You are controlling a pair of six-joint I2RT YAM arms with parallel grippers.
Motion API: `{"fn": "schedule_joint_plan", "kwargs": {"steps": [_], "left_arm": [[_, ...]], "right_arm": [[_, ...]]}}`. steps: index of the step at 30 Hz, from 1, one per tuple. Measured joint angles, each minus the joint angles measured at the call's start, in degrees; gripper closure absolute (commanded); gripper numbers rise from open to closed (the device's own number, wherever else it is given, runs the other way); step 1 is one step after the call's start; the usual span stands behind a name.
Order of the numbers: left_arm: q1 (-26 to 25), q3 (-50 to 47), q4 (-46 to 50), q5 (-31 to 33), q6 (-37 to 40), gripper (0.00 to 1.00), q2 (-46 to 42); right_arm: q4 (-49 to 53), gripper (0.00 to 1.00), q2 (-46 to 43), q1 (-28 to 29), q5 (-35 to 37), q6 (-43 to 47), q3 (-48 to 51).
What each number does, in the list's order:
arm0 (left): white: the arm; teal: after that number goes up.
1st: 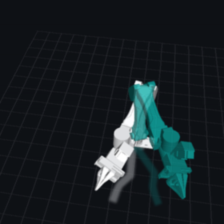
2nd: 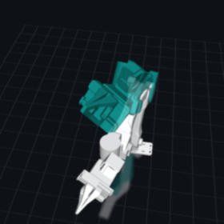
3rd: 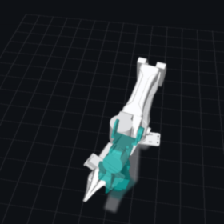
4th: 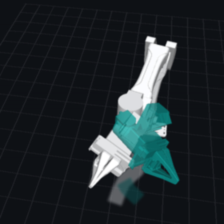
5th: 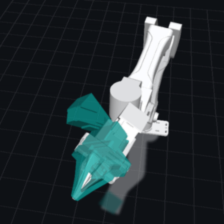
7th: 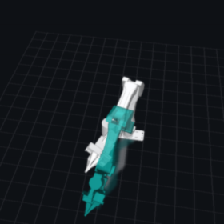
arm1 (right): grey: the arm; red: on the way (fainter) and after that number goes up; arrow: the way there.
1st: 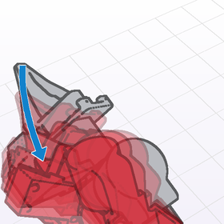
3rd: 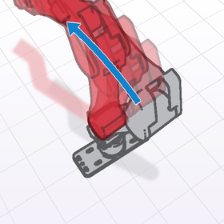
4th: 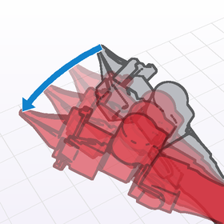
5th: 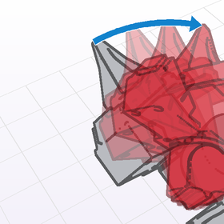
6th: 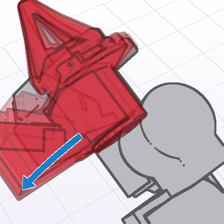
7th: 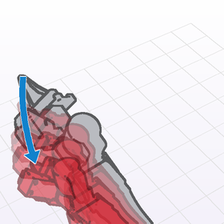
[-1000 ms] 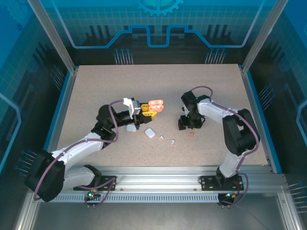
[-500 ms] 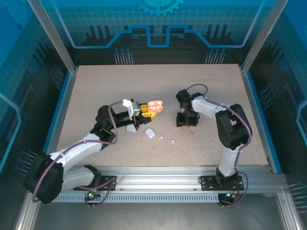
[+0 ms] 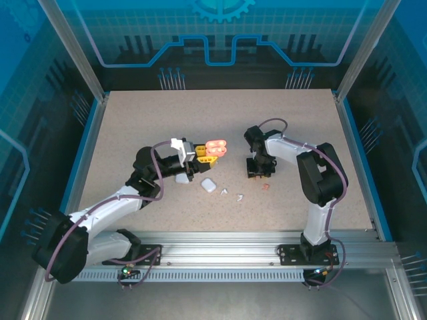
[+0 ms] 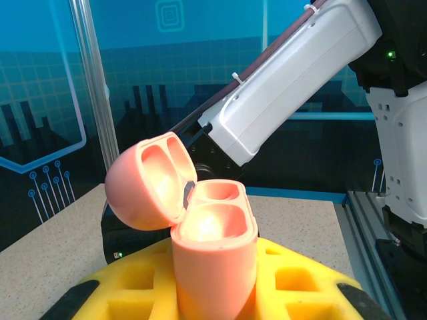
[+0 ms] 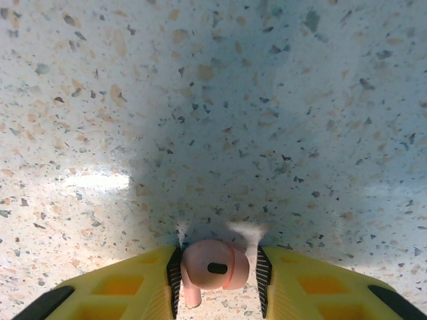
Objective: Insert the wireless bluetooth earbuds into the charging case
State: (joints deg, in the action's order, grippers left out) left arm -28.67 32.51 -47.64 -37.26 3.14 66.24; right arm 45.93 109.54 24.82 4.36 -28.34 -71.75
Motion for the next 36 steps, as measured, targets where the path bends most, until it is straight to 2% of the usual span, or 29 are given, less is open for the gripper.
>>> {"fn": "schedule_joint_plan", "kwargs": {"steps": [21, 30, 36], "left_arm": [[0.0, -0.02, 0.72, 0.0, 0.02, 0.91, 0.0], [0.0, 0.0, 0.92, 0.0, 0.02, 0.91, 0.0], [0.0, 0.0, 1.14, 0.0, 0.02, 0.9, 0.0]], "right_arm": [[2.08, 0.72, 1.6, 0.81, 1.6, 0.94, -2.25], [1.81, 0.6, 1.6, 1.09, 1.49, 1.81, -2.25], [1.68, 0.57, 1.57, 1.14, 1.25, 1.79, -2.27]]}}
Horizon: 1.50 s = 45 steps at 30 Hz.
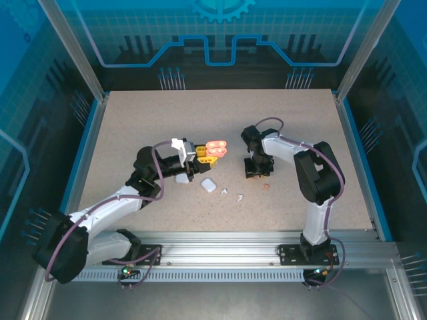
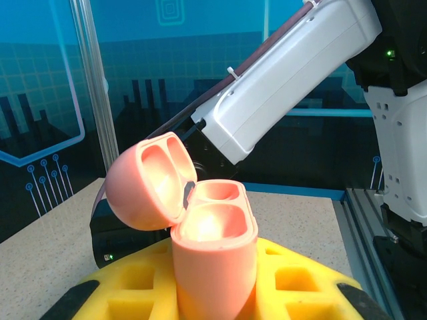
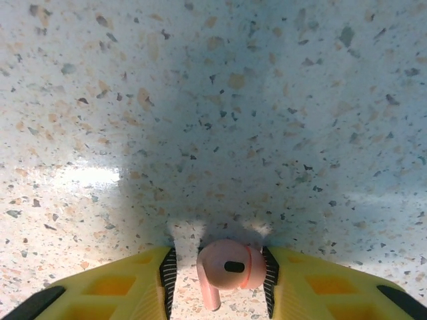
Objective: Insert the wireless bluetooth earbuds into the charging case
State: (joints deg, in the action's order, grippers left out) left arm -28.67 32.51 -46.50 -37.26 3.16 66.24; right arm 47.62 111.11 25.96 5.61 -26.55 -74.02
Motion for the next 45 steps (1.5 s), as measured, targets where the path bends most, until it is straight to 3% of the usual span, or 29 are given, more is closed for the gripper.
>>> {"fn": "schedule_joint_plan", "kwargs": {"steps": [45], "left_arm": [[0.0, 0.0, 2.54, 0.2, 0.48, 0.9, -0.76]], "right_arm": [[0.83, 0.71, 2.54, 0.42, 0.17, 1.31, -3.67]]}}
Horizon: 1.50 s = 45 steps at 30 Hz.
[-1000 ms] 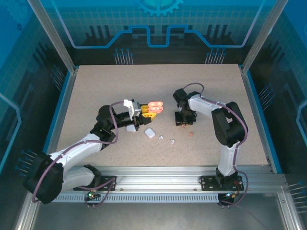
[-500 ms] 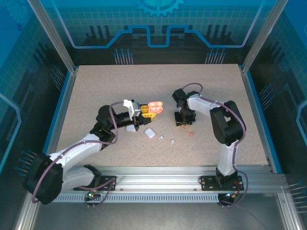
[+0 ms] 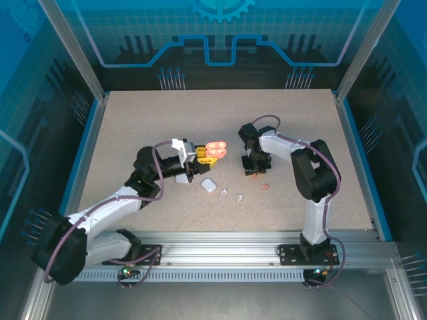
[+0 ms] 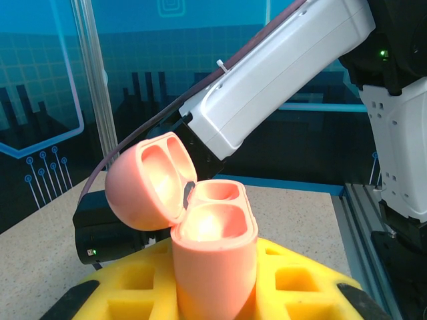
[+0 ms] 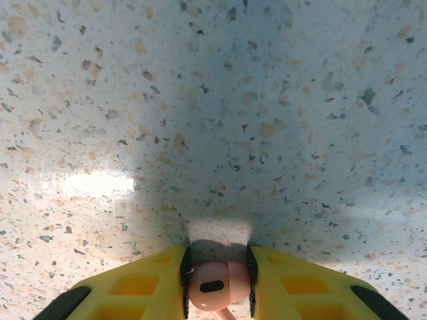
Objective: Insert the wireless bluetooth earbuds into the charging case
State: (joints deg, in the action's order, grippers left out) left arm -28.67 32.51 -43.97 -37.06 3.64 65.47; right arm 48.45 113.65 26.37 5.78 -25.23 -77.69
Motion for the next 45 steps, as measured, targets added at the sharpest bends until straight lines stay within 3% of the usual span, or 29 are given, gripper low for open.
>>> {"fn": "schedule_joint_plan", "kwargs": {"steps": [9, 15, 28, 36, 45], "left_arm": [[0.0, 0.0, 0.2, 0.04, 0.0, 0.9, -0.02], [0.0, 0.0, 0.17, 0.48, -0.24, 0.9, -0.02], [-1.14, 0.09, -2.84, 5.18, -4.57, 0.93, 3.39], [-3.93, 2.12, -6.03, 12.83, -7.85, 0.95, 8.87], [-7.32, 4.52, -9.49, 17.73, -8.5, 0.94, 14.19]], "right_arm": [[-1.99, 0.72, -1.38, 0.0, -1.95, -0.02, 1.51], [-5.46, 0.72, -6.82, -0.28, -4.02, 0.0, 4.55], [-18.99, 0.71, -30.95, -2.47, -9.25, -0.26, 11.15], [-30.27, 0.67, -45.44, -2.43, -12.5, -1.18, 14.4], [-38.95, 0.64, -53.2, 0.85, -13.07, -1.68, 15.08]]}}
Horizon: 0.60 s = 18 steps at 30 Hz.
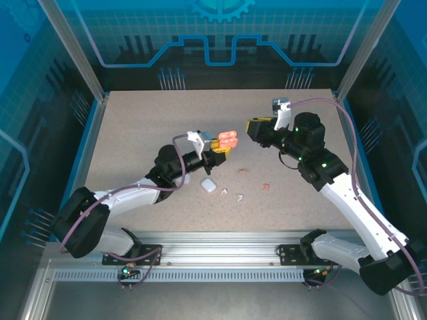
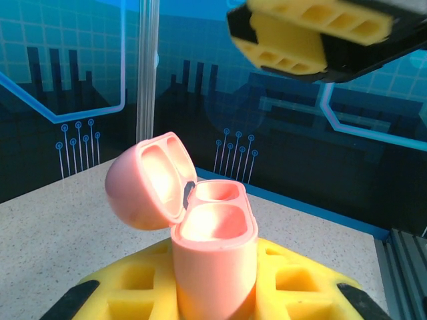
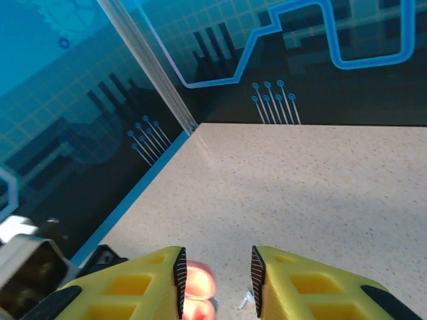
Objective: Insert the wireless bluetooth earbuds into the charging case
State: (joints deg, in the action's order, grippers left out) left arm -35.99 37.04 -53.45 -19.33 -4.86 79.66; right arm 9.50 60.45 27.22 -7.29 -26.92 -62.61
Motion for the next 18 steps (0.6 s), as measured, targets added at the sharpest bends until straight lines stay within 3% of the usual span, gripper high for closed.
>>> {"fn": "schedule_joint_plan", "kwargs": {"steps": [7, 18], "left_arm": [[-0.2, -0.17, -3.26, 3.58, 0.31, 0.93, 0.61], [-0.2, -1.44, 0.52, 7.21, 4.0, 0.92, -4.46]], "right_arm": [[3.74, 0.61, 0.96, 0.22, 3.3, 1.07, 0.0], [16.41, 0.53, 5.01, -0.9, 8.0, 2.45, 0.74]]}}
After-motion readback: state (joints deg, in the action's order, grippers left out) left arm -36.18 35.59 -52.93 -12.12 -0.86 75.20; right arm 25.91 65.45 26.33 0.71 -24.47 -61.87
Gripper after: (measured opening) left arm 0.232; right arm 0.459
